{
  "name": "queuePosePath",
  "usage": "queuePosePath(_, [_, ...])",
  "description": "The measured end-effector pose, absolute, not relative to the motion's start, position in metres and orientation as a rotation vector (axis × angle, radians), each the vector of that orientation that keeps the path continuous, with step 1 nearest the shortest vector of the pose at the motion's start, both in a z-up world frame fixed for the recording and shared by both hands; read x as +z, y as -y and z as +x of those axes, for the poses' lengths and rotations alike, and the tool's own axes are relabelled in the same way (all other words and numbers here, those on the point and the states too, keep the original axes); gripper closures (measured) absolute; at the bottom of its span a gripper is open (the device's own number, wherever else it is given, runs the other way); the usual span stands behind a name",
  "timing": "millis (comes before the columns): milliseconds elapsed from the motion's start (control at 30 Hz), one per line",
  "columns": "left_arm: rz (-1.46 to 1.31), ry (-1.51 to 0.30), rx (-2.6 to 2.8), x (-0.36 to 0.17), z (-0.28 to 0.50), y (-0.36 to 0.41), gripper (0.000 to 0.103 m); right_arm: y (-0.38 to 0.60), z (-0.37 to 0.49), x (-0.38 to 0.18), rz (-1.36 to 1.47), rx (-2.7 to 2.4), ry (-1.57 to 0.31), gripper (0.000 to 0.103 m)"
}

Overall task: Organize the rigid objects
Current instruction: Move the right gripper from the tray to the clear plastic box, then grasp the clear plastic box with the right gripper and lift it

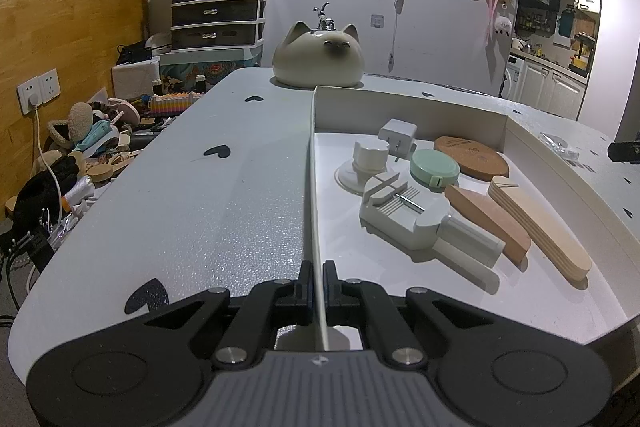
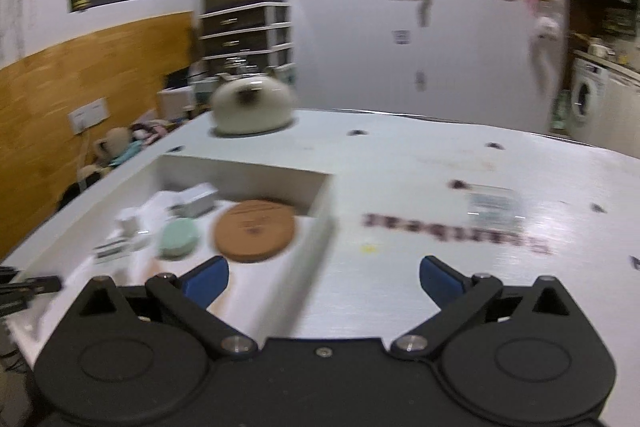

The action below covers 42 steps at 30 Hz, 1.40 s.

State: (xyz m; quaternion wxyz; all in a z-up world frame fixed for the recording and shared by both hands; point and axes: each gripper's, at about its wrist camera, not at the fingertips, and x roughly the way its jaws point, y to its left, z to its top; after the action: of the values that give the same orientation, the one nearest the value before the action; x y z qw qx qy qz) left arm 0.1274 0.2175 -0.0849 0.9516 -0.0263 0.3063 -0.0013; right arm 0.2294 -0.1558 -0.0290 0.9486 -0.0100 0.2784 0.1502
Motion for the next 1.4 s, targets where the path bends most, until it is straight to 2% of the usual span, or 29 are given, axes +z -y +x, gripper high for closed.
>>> queuePosePath(267, [-0.055, -0.621, -0.003, -0.085, 0.127, -0.217, 0.1, 0.203, 0.259, -0.051, 0.046, 0.112, -0.543, 0.0])
queuePosePath(700, [-0.049, -0.605, -0.004, -0.085, 0.126, -0.218, 0.1, 0.225, 0.342, -0.084, 0.041, 0.036, -0.546, 0.0])
queuePosePath(933, [-0.038, -0.605, -0.006, -0.086, 0.125, -0.216, 0.1, 0.238, 0.39, -0.103, 0.114, 0.036, -0.645, 0.0])
queuePosePath(1400, [-0.047, -0.607, 0.001, -0.085, 0.126, -0.215, 0.1, 0.236, 0.435, -0.107, 0.033, -0.038, -0.678, 0.0])
